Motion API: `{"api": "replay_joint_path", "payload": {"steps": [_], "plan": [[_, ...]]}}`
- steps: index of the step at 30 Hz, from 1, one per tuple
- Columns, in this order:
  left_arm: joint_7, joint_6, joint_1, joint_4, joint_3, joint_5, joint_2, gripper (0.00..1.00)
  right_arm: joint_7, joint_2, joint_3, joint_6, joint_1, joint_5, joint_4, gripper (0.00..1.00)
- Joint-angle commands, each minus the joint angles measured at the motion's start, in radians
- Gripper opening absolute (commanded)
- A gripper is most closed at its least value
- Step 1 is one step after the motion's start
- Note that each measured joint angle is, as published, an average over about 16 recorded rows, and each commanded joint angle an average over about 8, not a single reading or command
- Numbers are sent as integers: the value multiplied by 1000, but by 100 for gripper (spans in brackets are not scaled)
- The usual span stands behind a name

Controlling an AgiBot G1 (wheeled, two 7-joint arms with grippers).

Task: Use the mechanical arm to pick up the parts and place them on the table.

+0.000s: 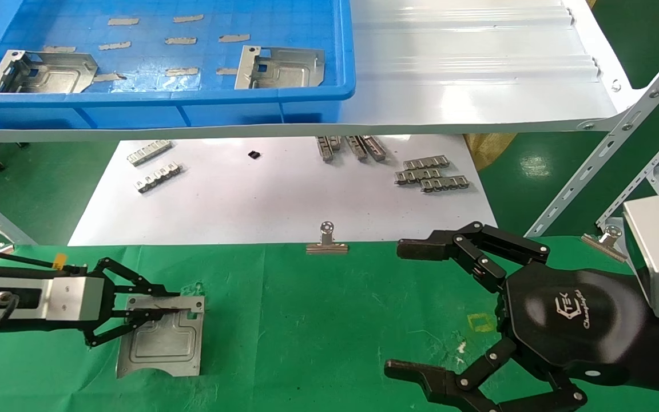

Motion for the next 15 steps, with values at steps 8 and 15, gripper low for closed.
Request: {"api": "replay_joint_path", "payload": {"steps": [8,15], "plan": [[7,10,-30,58,0,1,28,100,0,0,0,0,0,0,0,100],[-149,69,-32,114,-26,-73,36,100,0,0,0,0,0,0,0,100]]}}
